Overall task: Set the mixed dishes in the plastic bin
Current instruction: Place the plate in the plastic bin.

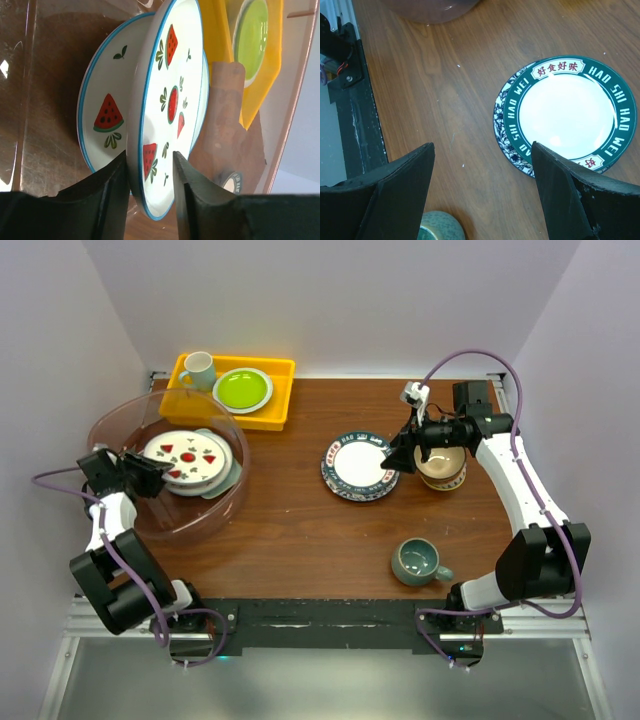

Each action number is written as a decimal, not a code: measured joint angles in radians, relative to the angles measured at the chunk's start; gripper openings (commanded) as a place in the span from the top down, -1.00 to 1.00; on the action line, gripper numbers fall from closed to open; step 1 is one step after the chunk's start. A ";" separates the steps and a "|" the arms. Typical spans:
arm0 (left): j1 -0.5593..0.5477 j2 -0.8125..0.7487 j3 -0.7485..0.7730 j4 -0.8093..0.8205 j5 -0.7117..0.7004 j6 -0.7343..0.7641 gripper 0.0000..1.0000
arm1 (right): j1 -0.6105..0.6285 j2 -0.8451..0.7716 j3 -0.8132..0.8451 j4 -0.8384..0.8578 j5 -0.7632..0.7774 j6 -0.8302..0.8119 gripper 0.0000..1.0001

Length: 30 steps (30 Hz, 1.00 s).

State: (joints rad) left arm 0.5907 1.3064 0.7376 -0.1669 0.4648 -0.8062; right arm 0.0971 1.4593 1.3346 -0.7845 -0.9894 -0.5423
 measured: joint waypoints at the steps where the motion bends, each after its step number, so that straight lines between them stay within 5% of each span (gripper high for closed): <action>1: 0.000 0.000 0.000 -0.003 0.003 0.002 -0.05 | 0.000 0.000 0.000 0.000 0.000 0.000 -0.64; 11: -0.009 -0.005 0.052 -0.114 0.011 0.043 -0.86 | 0.000 0.000 0.000 0.000 0.001 0.000 -0.64; 30: -0.002 -0.068 0.161 -0.301 -0.098 0.094 -0.91 | 0.000 0.000 0.000 -0.005 0.009 -0.005 -0.64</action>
State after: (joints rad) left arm 0.5888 1.2388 0.8986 -0.4675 0.3668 -0.7120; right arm 0.0967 1.4590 1.3346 -0.7891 -0.9806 -0.5476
